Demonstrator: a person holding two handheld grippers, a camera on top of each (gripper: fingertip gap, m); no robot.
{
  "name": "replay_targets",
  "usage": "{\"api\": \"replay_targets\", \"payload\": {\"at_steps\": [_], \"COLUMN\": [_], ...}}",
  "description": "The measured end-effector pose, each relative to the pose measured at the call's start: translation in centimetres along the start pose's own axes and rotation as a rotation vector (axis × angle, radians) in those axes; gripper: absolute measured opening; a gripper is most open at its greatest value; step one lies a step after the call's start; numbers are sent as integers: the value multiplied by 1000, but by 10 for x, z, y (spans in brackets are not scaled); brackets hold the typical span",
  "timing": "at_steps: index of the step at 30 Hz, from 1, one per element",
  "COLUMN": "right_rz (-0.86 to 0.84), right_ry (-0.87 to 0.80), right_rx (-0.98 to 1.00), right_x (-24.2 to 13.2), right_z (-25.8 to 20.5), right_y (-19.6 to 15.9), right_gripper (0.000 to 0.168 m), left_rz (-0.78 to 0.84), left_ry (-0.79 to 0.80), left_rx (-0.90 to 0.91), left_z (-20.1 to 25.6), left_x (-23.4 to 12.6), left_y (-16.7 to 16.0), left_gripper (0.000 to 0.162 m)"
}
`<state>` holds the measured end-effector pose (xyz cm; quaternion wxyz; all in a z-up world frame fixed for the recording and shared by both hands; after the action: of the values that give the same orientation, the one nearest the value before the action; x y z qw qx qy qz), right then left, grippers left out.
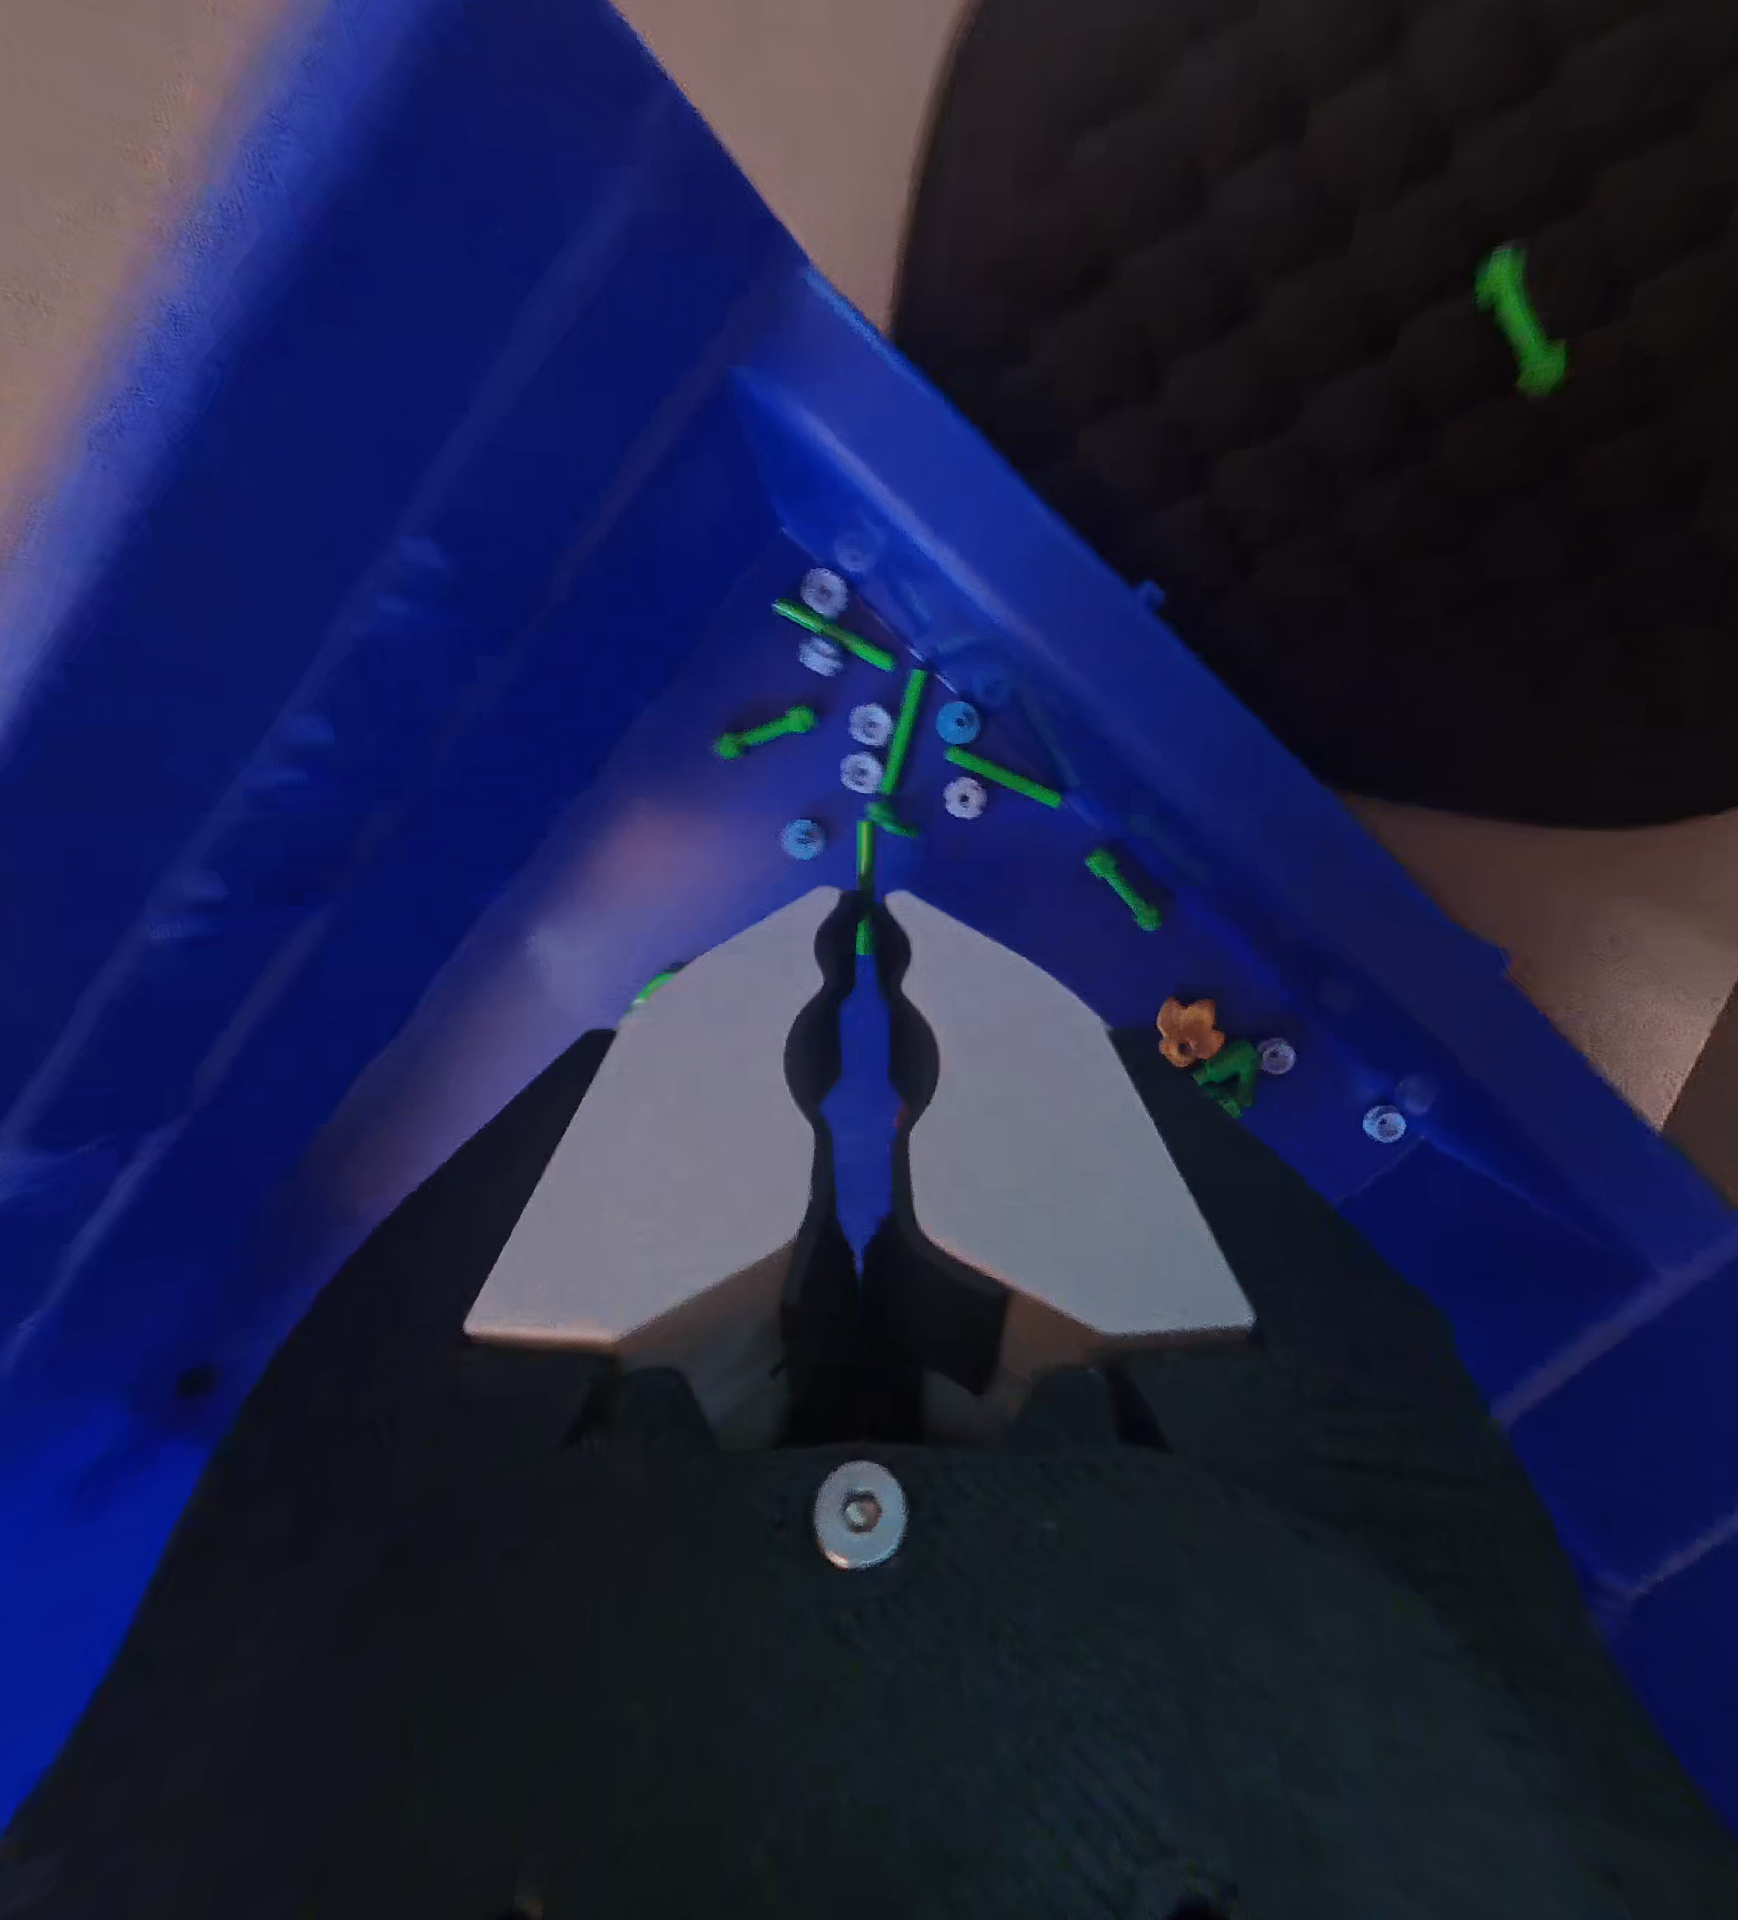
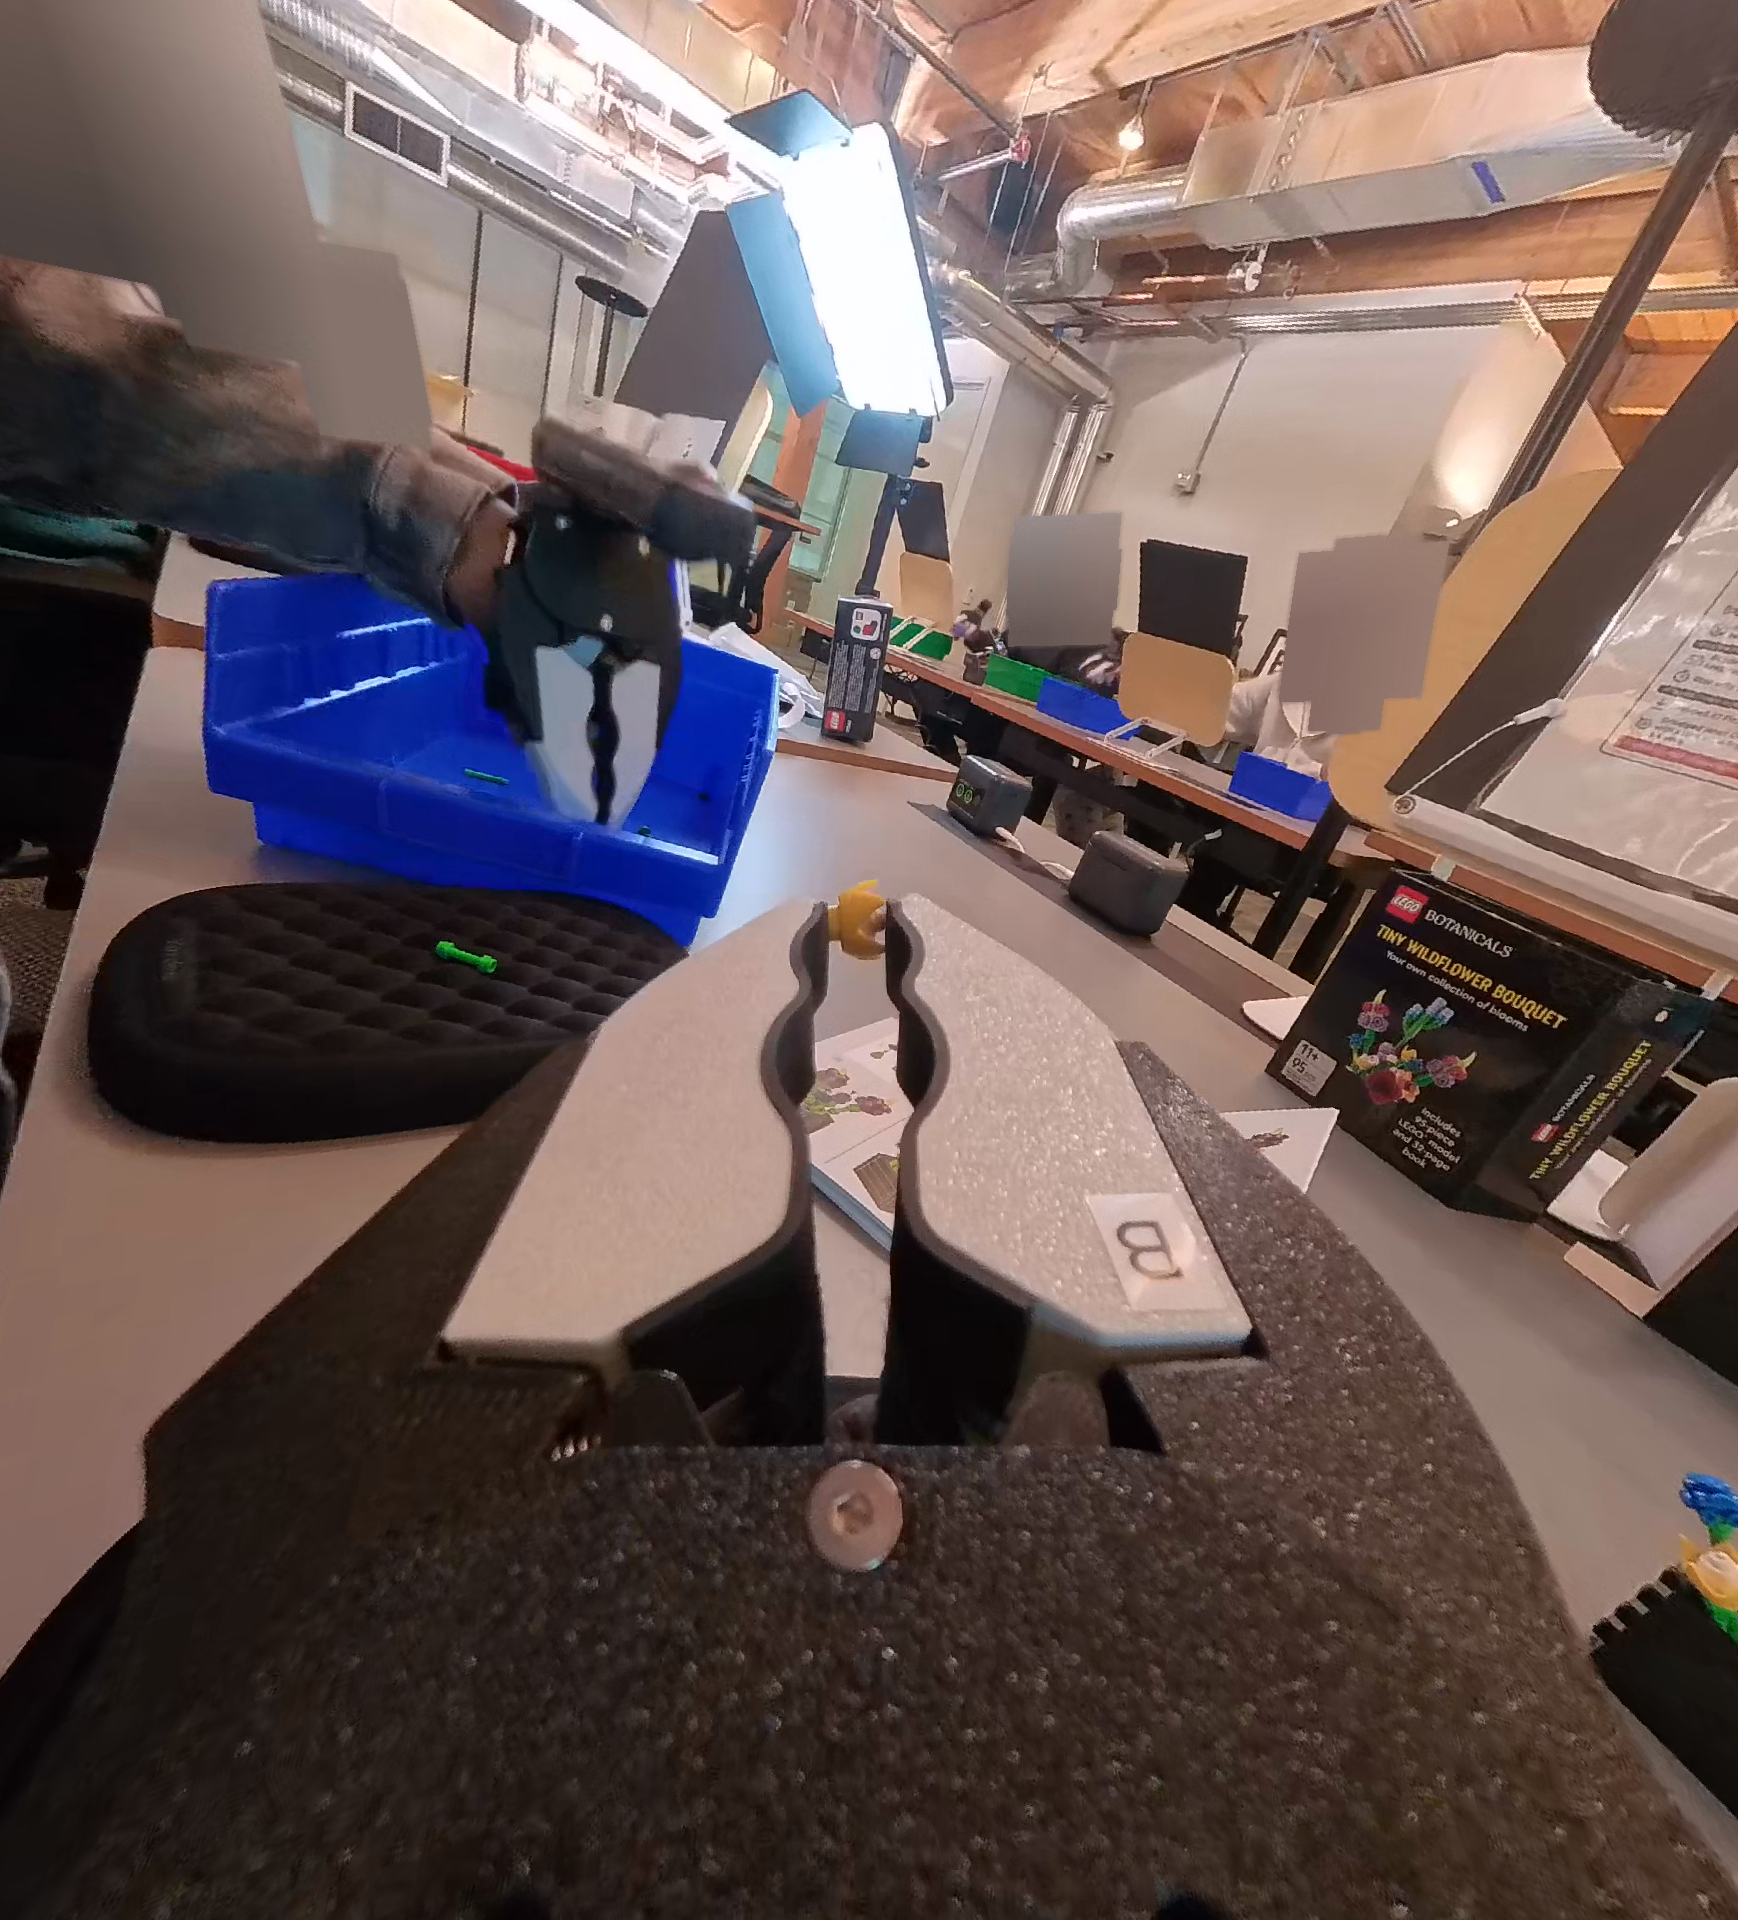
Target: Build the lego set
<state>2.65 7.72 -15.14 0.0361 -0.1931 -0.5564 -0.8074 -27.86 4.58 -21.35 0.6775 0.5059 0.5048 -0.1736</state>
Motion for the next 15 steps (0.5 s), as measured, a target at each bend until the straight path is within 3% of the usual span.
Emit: {"api": "replay_targets", "payload": {"at_steps": [4, 6, 9, 15], "right_rz": [10, 13, 29, 56], "right_ry": [7, 8, 9, 7], "right_rx": [-4, -5, -8, -6], "right_x": [-1, -1, -2, -3], "right_z": [-1, -1, -1, -2], "right_y": [1, 1, 2, 6], "right_gripper": [10, 10, 10, 10], "left_rz": [193, 243, 268, 165], "left_ry": [212, 225, 137, 25], "left_rx": [-28, -2, 22, -31], "left_z": [12, 40, 83, 105], "left_x": [-42, -44, -11, 73], "left_y": [54, 86, 122, 139], "left_gripper": [2, 2, 3, 3]}}
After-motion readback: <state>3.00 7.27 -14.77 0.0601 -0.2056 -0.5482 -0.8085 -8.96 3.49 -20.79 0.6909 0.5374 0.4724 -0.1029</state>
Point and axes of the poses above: each gripper's, where its closed fingertips meet, x out along the fingers, y out of its top, z = x × y across the jaws, the point moved 4 cm from there along -x, back along the fingers, and after that the axes turned 12 degrees about z, right-handed, at the moved point
